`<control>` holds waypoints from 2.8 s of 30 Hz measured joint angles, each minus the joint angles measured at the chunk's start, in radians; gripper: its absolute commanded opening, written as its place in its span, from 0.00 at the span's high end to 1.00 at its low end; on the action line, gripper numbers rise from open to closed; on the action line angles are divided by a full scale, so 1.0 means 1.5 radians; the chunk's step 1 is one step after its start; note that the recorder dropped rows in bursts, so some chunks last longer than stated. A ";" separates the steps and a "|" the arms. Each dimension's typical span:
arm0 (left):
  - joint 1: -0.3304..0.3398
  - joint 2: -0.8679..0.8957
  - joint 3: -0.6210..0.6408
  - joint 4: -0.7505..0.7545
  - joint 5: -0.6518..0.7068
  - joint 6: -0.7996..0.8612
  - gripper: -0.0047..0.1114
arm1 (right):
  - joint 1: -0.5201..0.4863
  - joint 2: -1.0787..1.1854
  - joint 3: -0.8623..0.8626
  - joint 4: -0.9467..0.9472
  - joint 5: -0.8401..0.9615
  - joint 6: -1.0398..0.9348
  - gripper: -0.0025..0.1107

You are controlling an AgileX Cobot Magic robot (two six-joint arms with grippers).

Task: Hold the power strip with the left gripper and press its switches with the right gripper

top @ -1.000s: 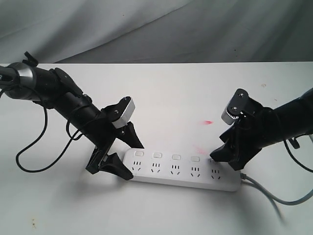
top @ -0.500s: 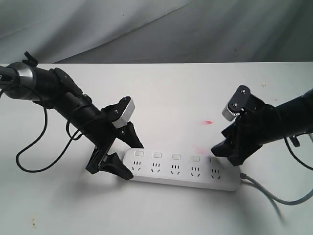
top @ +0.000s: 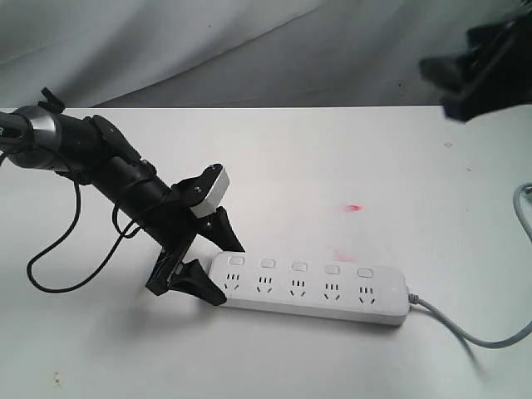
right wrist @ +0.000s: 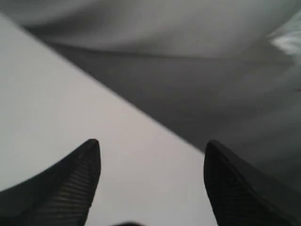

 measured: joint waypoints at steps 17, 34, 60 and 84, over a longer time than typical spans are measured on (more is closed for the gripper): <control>0.000 0.000 0.000 0.000 0.000 0.000 0.96 | 0.000 -0.408 0.000 0.232 -0.456 0.015 0.47; 0.000 0.000 0.000 0.000 0.000 0.000 0.96 | 0.000 -0.440 0.000 0.243 -0.445 -0.049 0.98; 0.000 0.000 0.000 0.000 0.000 0.000 0.96 | 0.000 -0.417 0.000 -0.476 0.017 0.685 0.98; 0.000 0.000 0.000 0.000 0.000 0.000 0.96 | 0.072 -0.435 0.110 -1.106 0.263 1.198 0.98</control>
